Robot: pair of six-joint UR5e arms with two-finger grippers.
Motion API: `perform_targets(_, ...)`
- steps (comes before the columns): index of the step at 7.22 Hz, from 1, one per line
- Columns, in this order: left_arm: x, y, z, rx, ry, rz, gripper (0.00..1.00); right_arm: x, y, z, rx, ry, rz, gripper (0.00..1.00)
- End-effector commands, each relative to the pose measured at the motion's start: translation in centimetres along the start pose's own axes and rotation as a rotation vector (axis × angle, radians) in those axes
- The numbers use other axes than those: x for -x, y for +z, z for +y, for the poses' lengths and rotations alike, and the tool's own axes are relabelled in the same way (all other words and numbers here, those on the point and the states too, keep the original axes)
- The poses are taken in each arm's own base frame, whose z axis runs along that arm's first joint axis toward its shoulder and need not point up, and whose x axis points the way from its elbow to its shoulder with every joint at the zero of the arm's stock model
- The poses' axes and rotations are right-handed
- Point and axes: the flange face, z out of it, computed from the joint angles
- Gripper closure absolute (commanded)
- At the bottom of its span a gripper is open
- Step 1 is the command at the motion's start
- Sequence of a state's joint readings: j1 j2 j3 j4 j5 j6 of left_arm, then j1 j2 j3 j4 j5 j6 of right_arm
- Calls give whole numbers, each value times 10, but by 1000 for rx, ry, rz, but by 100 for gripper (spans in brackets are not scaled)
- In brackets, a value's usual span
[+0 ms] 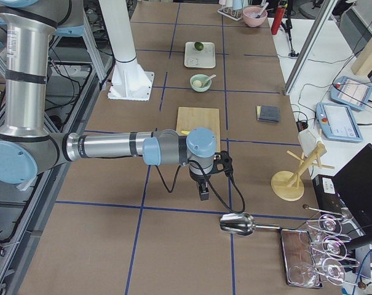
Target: Put spoon and bun in bowl
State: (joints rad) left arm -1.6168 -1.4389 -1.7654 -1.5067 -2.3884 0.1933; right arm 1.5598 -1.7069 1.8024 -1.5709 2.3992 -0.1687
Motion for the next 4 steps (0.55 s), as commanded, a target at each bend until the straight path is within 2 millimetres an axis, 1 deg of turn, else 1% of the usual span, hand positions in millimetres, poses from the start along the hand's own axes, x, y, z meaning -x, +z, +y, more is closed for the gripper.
perform_targets(1,0,0,0,1,-1,0,0,-1,-5,-3,-10,-20,4,0)
perform_targets(3,1,1,1,2,-2,-1,0,2,-13,-17,13,73,48,0)
perform_targets(4,1,1,1,2,-2,0,0,2,-12,-17,11,74,47,0)
